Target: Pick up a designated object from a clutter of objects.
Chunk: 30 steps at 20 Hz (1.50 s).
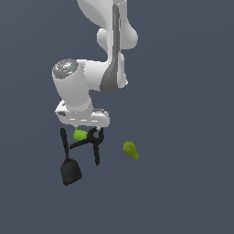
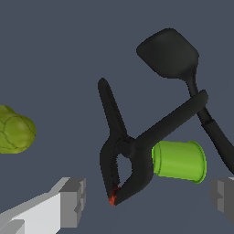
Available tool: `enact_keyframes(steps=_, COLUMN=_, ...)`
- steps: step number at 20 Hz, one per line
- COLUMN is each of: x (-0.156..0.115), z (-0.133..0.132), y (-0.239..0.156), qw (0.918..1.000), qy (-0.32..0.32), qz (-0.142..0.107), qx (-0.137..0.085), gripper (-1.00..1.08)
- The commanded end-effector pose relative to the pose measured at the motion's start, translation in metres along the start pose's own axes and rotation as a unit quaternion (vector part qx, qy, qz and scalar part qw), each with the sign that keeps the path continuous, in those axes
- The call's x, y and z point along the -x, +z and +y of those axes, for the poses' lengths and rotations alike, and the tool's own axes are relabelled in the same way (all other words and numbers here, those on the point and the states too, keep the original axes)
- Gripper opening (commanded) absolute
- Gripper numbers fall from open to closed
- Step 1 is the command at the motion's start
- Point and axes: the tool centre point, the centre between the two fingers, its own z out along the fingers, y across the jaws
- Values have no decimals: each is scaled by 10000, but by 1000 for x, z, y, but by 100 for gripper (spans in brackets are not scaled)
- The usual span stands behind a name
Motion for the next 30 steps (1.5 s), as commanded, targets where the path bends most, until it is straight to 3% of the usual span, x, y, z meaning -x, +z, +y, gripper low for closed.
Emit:
enact_keyframes(steps=1, x=5, z=22, y=21, qw=9999, qy=104, qz=12, qx=15, gripper=100)
enact_keyframes(steps=11, x=22, z=68, y=65, qw=9994, qy=338, qz=14, qx=84, gripper=100)
enact_keyframes(steps=19, x=23, z=70, y=72, qw=9994, qy=348, qz=7, qx=86, gripper=100)
enact_keyframes(steps=30, x=23, z=72, y=116, qw=9993, qy=353, qz=11, qx=89, gripper=100)
